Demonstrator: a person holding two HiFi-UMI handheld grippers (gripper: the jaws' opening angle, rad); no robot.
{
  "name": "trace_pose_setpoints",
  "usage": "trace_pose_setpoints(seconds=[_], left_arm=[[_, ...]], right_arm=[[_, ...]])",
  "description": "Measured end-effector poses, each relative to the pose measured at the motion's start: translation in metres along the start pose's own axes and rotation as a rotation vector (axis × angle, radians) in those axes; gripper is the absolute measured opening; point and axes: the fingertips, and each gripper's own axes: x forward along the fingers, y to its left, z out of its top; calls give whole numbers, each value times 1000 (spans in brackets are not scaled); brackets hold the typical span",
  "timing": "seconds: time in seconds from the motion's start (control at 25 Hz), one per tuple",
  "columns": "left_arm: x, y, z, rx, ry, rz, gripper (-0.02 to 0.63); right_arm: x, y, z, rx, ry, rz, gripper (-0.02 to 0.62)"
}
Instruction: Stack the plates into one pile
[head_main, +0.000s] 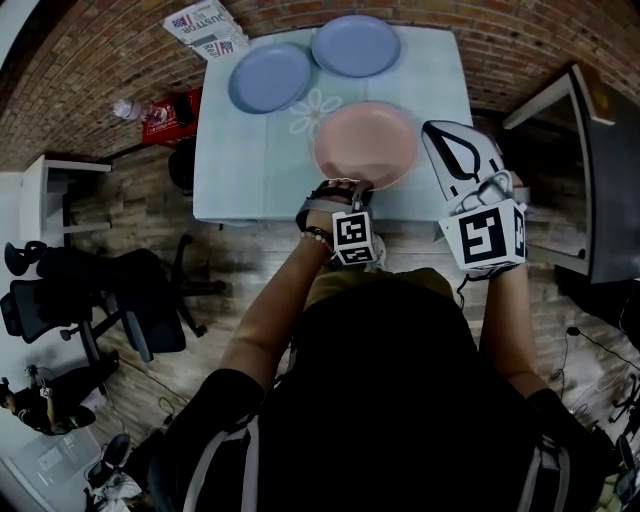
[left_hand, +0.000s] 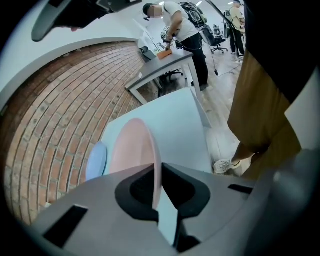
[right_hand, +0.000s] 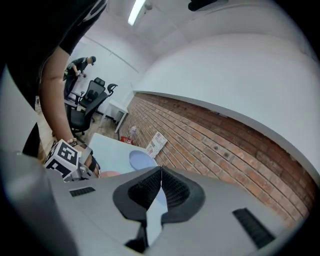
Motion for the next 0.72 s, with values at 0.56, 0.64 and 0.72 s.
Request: trace_pose_setpoints(seconds=[0.56,0.64,0.72], left_arm=[[-104,89,22,-27,-87,163,32],[-118,101,24,9,-69,186,32],[-130,111,27,27,-63,201,32]], right_arm=[[-1,-1,31,13,-92,4,35],[0,-2,35,2,-97,9,35],[0,-1,36,5,-104,10,35]])
